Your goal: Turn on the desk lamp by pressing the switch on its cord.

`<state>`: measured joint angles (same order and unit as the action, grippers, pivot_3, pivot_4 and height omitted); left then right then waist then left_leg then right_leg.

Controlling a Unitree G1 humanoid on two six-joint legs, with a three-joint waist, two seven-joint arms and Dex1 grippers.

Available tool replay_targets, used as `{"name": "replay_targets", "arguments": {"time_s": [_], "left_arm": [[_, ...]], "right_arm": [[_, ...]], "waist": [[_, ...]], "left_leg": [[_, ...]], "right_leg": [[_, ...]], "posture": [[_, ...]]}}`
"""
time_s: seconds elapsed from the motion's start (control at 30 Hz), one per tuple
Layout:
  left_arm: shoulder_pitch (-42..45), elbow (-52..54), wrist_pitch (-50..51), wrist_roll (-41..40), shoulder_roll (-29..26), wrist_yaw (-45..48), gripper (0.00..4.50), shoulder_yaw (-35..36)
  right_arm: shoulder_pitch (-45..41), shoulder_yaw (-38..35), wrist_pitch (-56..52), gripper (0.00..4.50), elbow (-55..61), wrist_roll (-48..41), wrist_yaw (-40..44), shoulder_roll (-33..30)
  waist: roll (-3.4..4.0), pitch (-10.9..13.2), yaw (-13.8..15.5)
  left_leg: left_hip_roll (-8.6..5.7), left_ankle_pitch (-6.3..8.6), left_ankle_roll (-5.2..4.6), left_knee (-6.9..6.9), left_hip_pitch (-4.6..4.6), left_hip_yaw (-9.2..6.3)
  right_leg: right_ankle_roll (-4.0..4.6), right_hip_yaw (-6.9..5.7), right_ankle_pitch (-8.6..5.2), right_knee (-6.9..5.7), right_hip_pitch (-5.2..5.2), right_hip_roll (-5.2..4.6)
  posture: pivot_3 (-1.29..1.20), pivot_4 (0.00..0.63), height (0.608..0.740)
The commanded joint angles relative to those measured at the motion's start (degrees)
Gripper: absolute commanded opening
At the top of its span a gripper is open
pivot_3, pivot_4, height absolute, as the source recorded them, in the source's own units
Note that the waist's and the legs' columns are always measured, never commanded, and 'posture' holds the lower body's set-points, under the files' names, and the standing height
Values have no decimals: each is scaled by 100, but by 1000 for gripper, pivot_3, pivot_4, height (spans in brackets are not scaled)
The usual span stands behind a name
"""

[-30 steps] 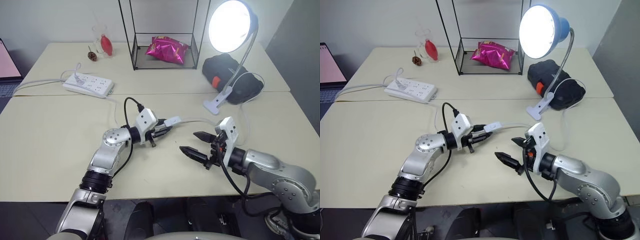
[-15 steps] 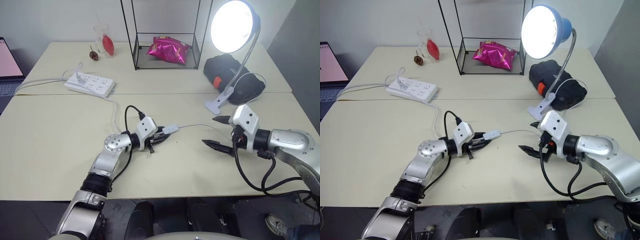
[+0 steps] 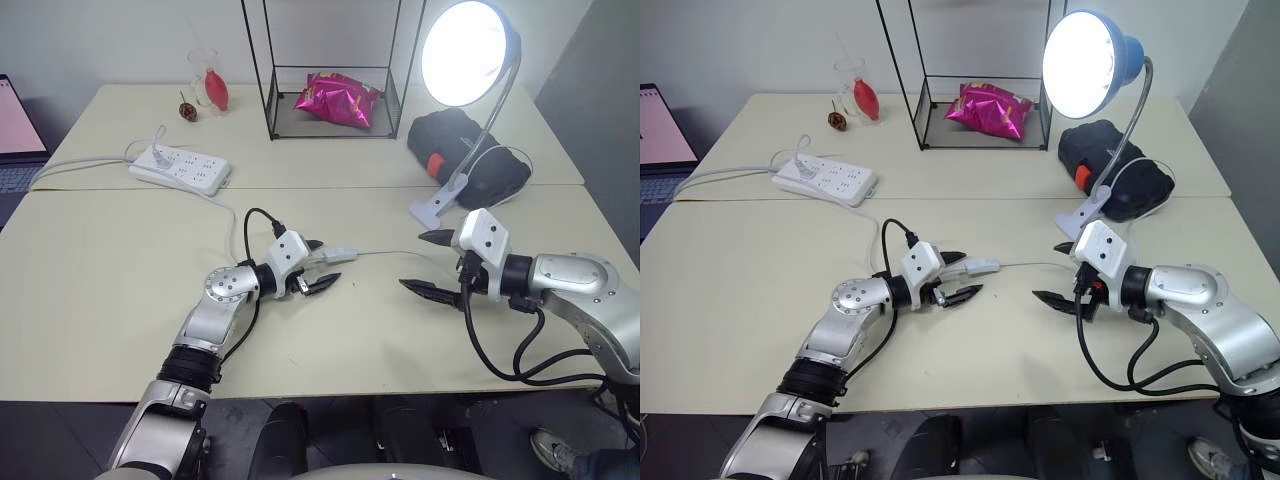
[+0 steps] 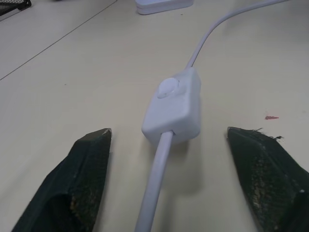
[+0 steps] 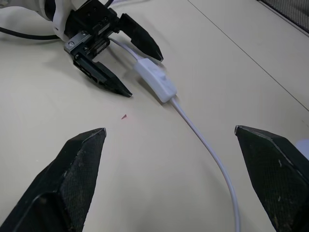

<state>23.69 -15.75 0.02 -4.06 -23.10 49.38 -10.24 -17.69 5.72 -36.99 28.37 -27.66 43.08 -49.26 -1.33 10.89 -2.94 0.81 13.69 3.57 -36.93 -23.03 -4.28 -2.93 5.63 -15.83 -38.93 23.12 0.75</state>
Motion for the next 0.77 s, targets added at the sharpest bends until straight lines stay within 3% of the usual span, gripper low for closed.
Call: {"name": "replay_targets", "arguments": {"time_s": [0.03,0.23,0.33,0.57,0.77], "left_arm": [[-219,805,408,-297,-179,33,4481,242],[-503,2492,1718,-687,-780,-123,4481,769],[-800,3098,2242,-830,-1356,-101,4481,1235],[-1606,3712,2904,-1463,-2240,13,4481,2614],[-2047,3929,3199,-1897,-2399,81,4481,3115]], "right_arm": [[-176,-67,121,4500,-48,122,179,8],[-262,-249,459,4500,-492,279,545,-63],[-143,-592,757,4500,-722,159,801,-109],[289,-1199,1535,4500,-1158,137,1625,-427],[58,-1015,1859,4500,-1570,267,1953,-371]], "waist": [[0,0,-9],[-4,4,-10],[-4,4,-21],[-8,7,-26],[-8,7,-30]], "left_leg": [[0,0,0,0,0,0],[2,0,0,-2,1,-4],[2,0,0,-1,2,-1],[6,0,0,4,2,1],[7,0,0,-2,11,7]], "right_leg": [[0,0,0,0,0,0],[0,-5,0,-6,0,1],[0,-2,0,-4,0,0],[3,-5,-2,-2,2,-1],[3,-3,-2,-4,-4,-3]], "posture": [[0,150,740],[0,150,740],[0,150,740],[0,150,740],[0,150,740]]}}
